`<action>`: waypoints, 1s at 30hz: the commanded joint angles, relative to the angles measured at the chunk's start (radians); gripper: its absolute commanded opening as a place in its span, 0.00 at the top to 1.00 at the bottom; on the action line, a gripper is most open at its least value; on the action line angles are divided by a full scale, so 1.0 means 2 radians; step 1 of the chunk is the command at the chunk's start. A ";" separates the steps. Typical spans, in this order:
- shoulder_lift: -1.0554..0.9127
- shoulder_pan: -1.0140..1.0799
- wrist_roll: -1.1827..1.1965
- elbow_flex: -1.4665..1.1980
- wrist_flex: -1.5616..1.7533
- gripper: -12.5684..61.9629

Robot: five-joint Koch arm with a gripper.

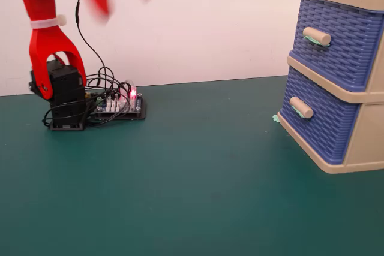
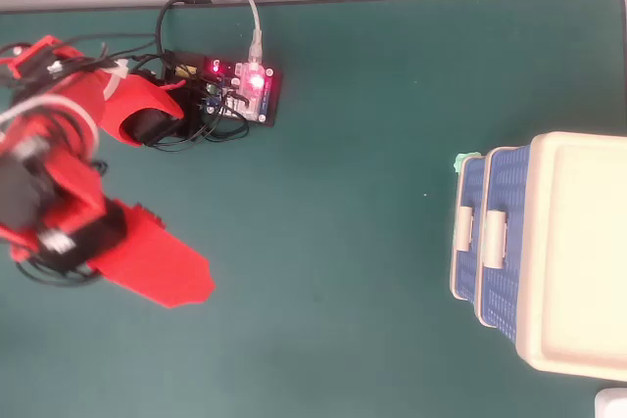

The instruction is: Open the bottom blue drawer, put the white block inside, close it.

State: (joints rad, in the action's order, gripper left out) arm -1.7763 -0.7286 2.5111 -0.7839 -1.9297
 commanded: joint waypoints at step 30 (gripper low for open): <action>-0.288 0.308 -0.529 -0.849 0.137 0.37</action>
State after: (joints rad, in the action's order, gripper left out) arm -2.3010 -0.1043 1.5018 -2.4482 -1.6015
